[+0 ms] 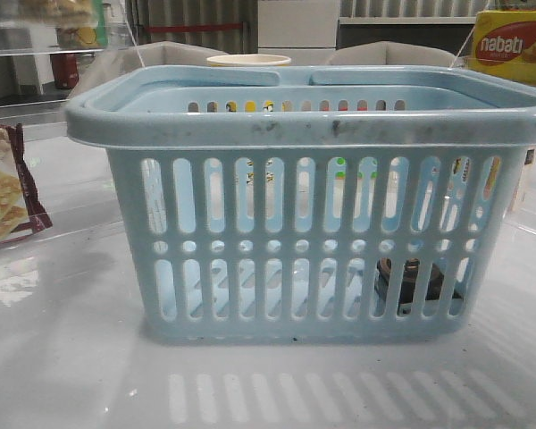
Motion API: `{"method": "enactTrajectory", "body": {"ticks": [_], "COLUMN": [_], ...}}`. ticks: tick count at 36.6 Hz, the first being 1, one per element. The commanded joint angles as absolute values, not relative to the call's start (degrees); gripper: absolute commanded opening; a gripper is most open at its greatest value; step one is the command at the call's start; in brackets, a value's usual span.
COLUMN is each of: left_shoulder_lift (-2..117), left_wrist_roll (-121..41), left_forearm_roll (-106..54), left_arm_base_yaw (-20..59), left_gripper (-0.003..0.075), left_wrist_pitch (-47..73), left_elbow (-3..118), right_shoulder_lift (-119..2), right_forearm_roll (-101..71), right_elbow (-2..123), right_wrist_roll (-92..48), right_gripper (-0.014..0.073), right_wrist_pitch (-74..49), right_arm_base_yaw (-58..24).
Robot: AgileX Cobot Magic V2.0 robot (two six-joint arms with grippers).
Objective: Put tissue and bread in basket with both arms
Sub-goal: 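Carry the bread over the basket and drop it inside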
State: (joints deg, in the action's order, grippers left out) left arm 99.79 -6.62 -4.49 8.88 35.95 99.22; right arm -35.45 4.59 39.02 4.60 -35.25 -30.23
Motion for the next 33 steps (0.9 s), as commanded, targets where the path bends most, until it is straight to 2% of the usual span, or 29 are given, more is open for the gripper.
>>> {"method": "enactTrajectory", "body": {"ticks": [1, 10, 15, 19, 22, 26, 28, 33], "left_shoulder_lift": [91.9, 88.1, 91.2, 95.2, 98.8, 101.2, 101.2, 99.1], "left_wrist_roll": [-11.5, -21.7, -21.7, -21.7, -21.7, -21.7, -21.7, -21.7], "left_forearm_roll": [-7.2, -15.7, -15.6, -15.6, -15.6, -15.6, -15.5, -15.5], "left_arm_base_yaw": [12.3, 24.7, 33.1, 36.8, 37.9, 37.9, 37.9, 37.9], "left_gripper": [0.0090, 0.0090, 0.0090, 0.0096, 0.0188, 0.0423, 0.0496, 0.0509], "left_wrist_pitch": [35.5, 48.4, 51.2, 51.2, 51.1, 52.0, 52.0, 53.5], "left_elbow": [101.4, 101.4, 100.2, 100.0, 100.0, 100.0, 100.0, 100.0], "right_shoulder_lift": [-35.4, -35.4, -35.4, -35.4, -35.4, -35.4, -35.4, -35.4], "right_forearm_roll": [5.6, 5.6, 5.6, 5.6, 5.6, 5.6, 5.6, 5.6], "right_elbow": [40.4, 40.4, 40.4, 40.4, 40.4, 40.4, 40.4, 40.4], "right_wrist_roll": [4.0, 4.0, 4.0, 4.0, 4.0, 4.0, 4.0, 4.0], "right_gripper": [0.0612, 0.0612, 0.0612, 0.0612, 0.0612, 0.0612, 0.0612, 0.0612], "right_wrist_pitch": [-30.7, -30.7, -30.7, -30.7, -30.7, -30.7, -30.7, -30.7], "right_arm_base_yaw": [-30.2, -30.2, -30.2, -30.2, -30.2, -30.2, -30.2, -30.2]}}
